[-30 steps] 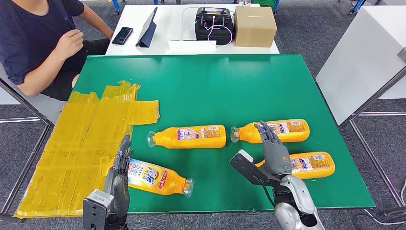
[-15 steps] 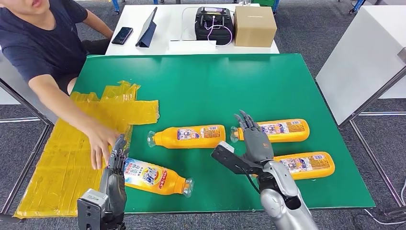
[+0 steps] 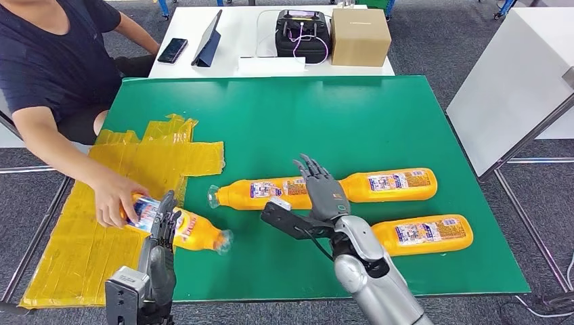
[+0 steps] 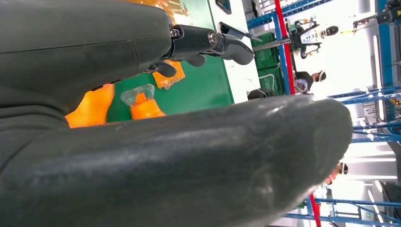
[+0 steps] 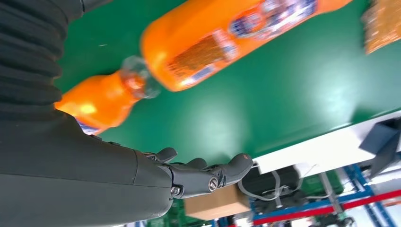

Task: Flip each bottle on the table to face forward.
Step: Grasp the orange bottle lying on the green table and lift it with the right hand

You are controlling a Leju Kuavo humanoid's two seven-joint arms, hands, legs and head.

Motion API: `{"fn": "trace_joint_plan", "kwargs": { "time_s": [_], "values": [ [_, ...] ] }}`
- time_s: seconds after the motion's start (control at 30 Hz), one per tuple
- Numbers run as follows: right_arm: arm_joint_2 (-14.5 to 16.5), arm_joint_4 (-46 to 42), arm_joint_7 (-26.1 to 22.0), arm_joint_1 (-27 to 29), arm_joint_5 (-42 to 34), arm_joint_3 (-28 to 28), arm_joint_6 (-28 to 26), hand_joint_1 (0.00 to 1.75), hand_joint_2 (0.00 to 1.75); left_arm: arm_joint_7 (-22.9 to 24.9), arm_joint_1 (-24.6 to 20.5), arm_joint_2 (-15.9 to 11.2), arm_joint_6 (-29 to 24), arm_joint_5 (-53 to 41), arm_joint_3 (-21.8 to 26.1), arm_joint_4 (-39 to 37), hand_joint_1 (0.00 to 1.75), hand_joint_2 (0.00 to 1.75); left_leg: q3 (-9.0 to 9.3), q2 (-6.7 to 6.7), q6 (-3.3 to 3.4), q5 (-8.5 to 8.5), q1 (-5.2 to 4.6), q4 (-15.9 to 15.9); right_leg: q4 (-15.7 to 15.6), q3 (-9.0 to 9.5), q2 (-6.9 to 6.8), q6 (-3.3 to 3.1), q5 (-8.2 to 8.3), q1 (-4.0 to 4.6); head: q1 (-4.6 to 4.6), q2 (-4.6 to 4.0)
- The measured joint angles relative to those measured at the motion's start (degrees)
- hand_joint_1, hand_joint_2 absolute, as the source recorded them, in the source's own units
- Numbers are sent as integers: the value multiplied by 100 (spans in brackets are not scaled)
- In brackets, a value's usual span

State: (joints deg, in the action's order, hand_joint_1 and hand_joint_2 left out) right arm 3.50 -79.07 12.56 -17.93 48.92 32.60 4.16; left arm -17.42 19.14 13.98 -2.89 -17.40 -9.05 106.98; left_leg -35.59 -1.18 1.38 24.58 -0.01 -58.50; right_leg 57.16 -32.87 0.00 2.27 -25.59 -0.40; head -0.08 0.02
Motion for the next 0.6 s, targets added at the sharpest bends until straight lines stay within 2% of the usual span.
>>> {"fn": "trace_joint_plan", "kwargs": {
  "time_s": [0.27,0.6],
  "values": [
    [620,1160,153,-826,-83,407,-5,0,175,26,49,73,341,119,470,155,0,0,1,-3,-2,-2,5,0,2,-1,-1,-1,0,1,1,0],
    [932,2191,311,-1418,-126,508,-64,0,175,35,15,125,497,128,680,169,0,0,0,-3,-2,-2,2,-1,1,-1,-1,0,0,0,1,0]
  ]
}}
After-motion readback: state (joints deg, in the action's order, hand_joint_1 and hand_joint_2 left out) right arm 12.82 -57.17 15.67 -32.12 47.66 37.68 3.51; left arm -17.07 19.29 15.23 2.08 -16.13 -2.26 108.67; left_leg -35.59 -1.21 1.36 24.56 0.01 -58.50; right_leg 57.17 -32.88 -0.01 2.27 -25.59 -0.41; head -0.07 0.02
